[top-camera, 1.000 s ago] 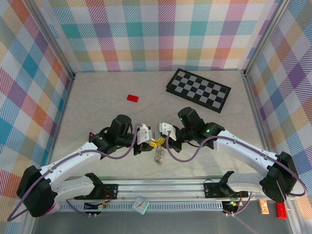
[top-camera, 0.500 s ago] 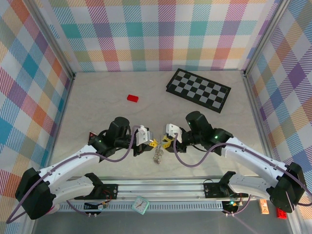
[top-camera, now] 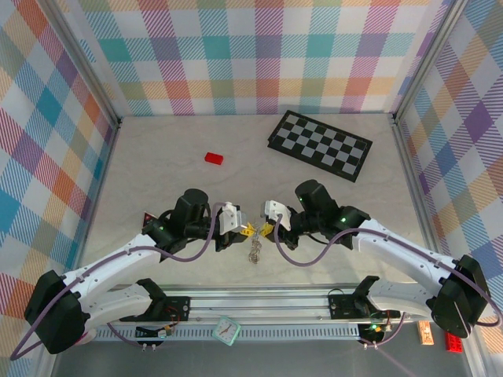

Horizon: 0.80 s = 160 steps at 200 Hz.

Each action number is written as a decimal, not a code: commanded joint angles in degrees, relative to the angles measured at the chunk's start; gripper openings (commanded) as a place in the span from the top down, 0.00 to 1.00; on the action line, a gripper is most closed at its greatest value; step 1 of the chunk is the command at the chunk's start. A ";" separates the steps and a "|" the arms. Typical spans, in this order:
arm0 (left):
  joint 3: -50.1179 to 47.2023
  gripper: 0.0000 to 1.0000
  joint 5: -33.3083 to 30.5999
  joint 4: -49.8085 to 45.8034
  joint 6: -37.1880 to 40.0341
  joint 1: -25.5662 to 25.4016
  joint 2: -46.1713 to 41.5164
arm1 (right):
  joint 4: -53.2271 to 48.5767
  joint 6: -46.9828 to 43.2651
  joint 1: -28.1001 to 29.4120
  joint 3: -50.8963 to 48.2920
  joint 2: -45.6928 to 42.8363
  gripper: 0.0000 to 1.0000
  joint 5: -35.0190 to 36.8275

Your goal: Put the keys on the keyring

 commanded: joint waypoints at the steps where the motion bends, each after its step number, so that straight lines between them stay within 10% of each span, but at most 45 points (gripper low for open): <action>1: -1.15 1.00 0.59 4.01 -0.94 -0.10 -1.99 | -1.20 -0.71 -0.32 1.22 -0.36 1.00 1.29; 77: -3.44 1.00 0.85 10.28 -3.67 -0.11 -2.32 | 6.01 3.64 -0.25 -0.92 3.16 1.00 -3.76; 107: -4.15 1.00 1.50 11.68 -4.96 -0.12 -2.40 | 10.60 6.23 -1.20 -4.44 -1.34 0.76 -3.45; 160: -5.50 1.00 3.13 14.73 -6.55 -0.11 -2.57 | 17.16 10.26 -1.75 -6.95 -2.75 0.70 -6.18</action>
